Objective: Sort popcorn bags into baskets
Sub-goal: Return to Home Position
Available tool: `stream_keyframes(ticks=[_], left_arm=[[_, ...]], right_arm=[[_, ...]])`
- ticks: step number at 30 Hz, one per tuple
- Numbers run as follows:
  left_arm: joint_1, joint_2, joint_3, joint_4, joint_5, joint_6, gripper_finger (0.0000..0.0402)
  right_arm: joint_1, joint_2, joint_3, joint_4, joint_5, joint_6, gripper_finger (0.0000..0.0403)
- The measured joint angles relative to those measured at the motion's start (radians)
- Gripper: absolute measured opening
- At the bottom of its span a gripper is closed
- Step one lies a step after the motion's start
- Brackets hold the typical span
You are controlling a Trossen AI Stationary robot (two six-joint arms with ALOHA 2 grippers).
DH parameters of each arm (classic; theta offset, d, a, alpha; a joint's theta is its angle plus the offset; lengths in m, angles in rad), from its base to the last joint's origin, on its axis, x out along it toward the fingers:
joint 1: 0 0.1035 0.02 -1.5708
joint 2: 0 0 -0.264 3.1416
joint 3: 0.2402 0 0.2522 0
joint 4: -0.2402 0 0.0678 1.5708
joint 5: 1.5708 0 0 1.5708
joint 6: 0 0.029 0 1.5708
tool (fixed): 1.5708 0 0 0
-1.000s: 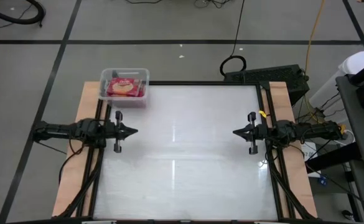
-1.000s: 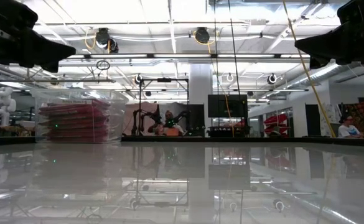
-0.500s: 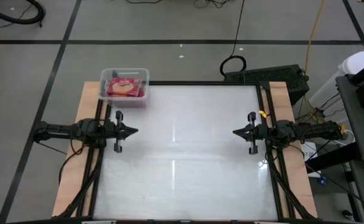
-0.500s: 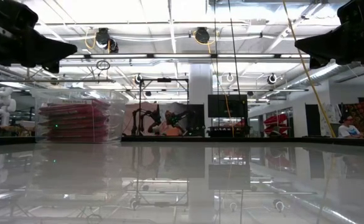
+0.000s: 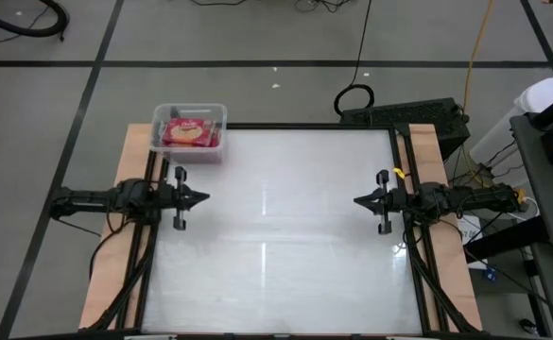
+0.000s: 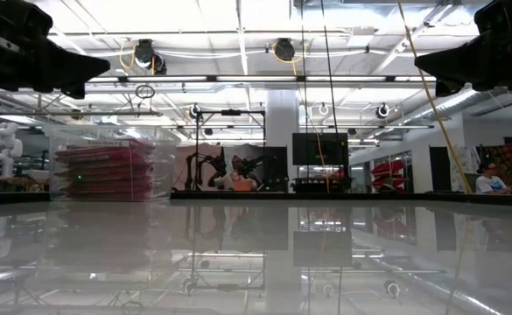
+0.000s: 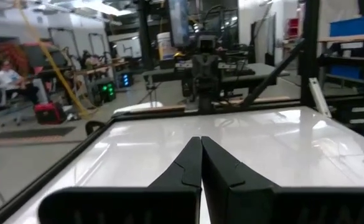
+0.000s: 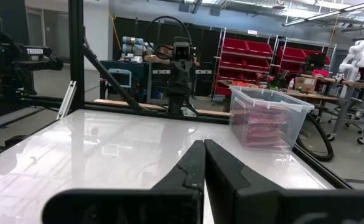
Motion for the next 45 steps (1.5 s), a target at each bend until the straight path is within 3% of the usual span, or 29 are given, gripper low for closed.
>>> stream_keyframes(ticks=[6, 10, 45], left_arm=[[0.051, 0.0, 0.001, -0.046, 0.008, -0.037, 0.0004], [0.066, 0.001, 0.001, -0.06, 0.077, -0.034, 0.0004], [0.066, 0.023, 0.001, -0.06, 0.074, -0.036, 0.0006]], right_arm=[[0.0, 0.0, 0.0, 0.0, 0.0, 0.0, 0.0], [0.0, 0.0, 0.0, 0.0, 0.0, 0.0, 0.0], [0.0, 0.0, 0.0, 0.0, 0.0, 0.0, 0.0]])
